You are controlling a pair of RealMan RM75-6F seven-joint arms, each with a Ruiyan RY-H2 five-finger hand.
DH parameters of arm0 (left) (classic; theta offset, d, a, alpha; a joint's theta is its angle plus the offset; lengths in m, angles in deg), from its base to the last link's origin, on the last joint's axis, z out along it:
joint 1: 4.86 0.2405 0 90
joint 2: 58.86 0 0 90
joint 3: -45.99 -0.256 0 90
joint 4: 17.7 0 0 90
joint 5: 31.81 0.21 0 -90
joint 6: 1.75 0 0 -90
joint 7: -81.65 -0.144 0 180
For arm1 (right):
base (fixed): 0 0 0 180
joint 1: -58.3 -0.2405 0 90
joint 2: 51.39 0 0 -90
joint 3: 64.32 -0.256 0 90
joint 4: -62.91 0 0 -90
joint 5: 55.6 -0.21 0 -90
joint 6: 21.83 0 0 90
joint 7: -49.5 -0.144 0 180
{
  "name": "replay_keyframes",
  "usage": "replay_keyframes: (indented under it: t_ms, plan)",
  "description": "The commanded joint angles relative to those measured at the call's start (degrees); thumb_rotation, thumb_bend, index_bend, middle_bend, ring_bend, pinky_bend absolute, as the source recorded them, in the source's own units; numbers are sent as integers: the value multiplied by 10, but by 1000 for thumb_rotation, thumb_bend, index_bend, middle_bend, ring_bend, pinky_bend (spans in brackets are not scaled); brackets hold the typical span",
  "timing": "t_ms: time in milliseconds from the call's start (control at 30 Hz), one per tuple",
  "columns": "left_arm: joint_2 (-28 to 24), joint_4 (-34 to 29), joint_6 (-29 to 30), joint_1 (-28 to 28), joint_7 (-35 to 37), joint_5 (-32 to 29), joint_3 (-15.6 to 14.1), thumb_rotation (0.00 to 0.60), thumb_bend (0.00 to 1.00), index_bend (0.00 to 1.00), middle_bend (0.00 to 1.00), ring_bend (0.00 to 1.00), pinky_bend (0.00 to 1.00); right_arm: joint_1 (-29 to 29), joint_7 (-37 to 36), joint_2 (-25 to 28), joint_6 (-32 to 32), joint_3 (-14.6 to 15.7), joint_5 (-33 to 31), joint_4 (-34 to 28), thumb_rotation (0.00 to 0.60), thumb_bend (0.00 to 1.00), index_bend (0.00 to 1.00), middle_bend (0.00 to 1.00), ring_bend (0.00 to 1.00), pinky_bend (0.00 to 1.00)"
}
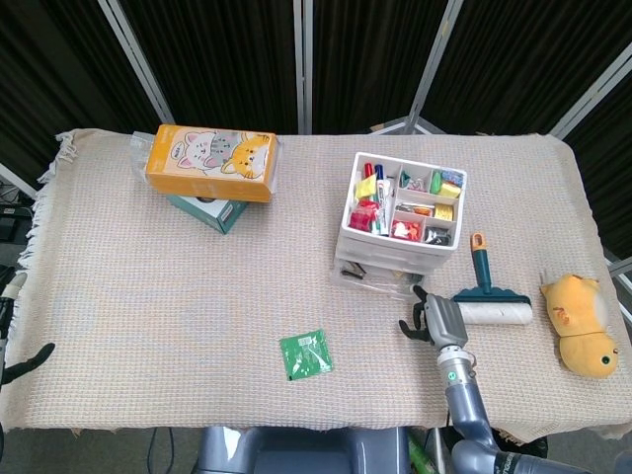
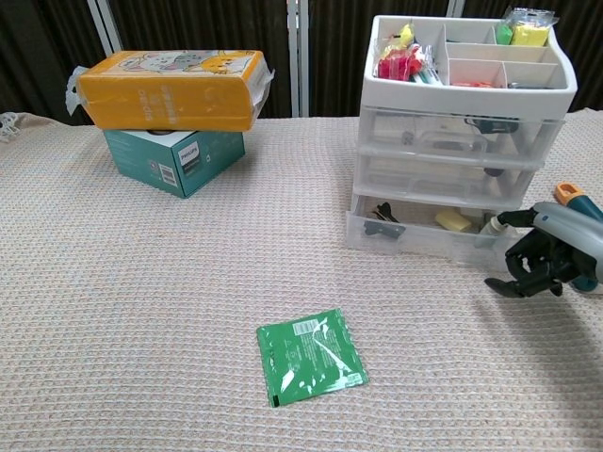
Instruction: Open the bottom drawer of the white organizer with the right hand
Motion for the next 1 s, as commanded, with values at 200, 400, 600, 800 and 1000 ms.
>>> replay_keyframes:
  t_ms: [200, 400, 600, 800, 1000]
  plan:
    - [-1, -2, 0, 0, 1, 1, 0, 600, 49, 0, 0, 0, 0, 21, 9, 29, 0, 36, 17, -41, 600, 248, 397, 784, 823, 718]
    - [0, -3, 0, 0, -3, 2, -1, 600, 49, 0, 0, 0, 0, 36, -9, 44, -7, 52, 47, -65, 600, 248, 397, 783, 823, 717]
    - [0, -4, 1, 1, -5, 3, -1, 600, 49, 0, 0, 0, 0, 41, -16, 49, -6, 57, 60, -72, 600, 248, 397, 784, 823, 717]
    - [0, -3, 0, 1, -4, 1, 0, 600, 49, 0, 0, 0, 0, 44, -16, 54, -1, 64, 65, -80, 600, 248, 396, 783, 822, 718]
    - [0, -3, 0, 1, -3, 1, 0, 600, 49, 0, 0, 0, 0, 48, -19, 56, 0, 67, 69, -83, 600, 247, 389, 782, 820, 717]
